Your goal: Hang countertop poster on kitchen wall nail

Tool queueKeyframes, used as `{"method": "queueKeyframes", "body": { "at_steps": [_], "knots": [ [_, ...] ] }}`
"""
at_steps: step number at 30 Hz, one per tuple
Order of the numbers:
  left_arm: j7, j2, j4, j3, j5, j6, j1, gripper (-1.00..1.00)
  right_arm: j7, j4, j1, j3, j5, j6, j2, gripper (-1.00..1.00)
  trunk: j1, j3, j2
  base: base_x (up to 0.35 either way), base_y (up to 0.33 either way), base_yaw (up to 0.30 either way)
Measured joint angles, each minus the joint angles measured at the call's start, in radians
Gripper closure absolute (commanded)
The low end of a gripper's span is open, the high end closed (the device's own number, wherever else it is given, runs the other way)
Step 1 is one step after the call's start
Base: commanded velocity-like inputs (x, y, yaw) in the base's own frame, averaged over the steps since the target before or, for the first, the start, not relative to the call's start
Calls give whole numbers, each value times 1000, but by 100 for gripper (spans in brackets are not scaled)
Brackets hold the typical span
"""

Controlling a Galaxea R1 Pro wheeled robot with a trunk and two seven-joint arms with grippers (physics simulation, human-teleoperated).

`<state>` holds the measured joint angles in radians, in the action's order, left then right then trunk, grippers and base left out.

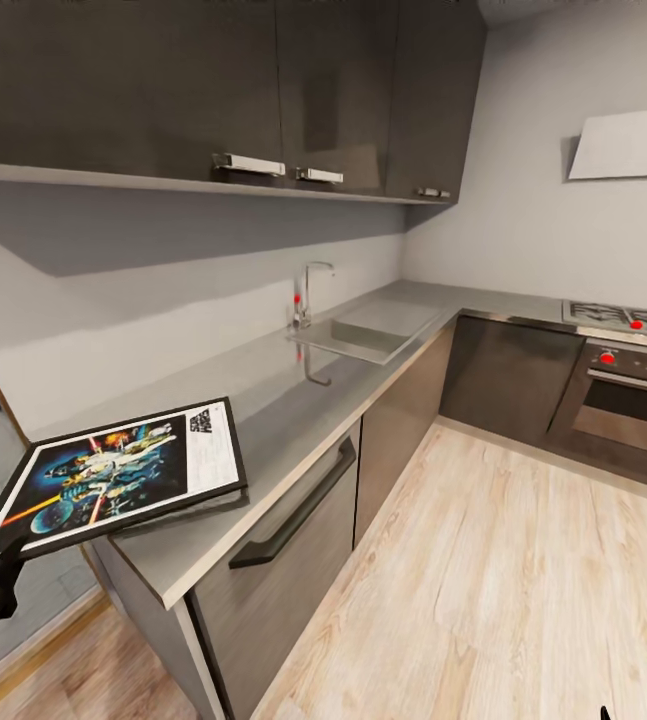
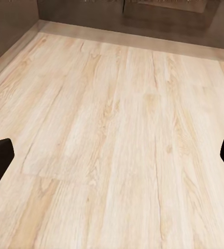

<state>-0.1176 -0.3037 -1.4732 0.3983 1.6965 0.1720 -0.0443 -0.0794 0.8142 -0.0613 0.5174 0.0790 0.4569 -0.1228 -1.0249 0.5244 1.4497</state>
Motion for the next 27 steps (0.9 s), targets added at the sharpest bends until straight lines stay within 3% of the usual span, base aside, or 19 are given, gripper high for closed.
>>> {"method": "queueKeyframes", "body": {
  "at_steps": [8,12,15,27],
  "knots": [
    [-60,1,-15,0,0,6,0,100,0,0,0,0,0,0,0,-100,0,-13,0,0,0,0],
    [-120,7,-17,2,-1,97,0,100,-1,0,0,0,0,0,0,-100,0,-20,0,0,0,0],
    [-147,9,-24,2,-1,124,0,100,-1,0,0,0,0,0,0,-100,0,-25,0,0,0,0],
    [-238,11,-30,-2,-2,164,0,100,-1,0,0,0,0,0,0,-100,0,-45,0,0,0,0]
  ]
}}
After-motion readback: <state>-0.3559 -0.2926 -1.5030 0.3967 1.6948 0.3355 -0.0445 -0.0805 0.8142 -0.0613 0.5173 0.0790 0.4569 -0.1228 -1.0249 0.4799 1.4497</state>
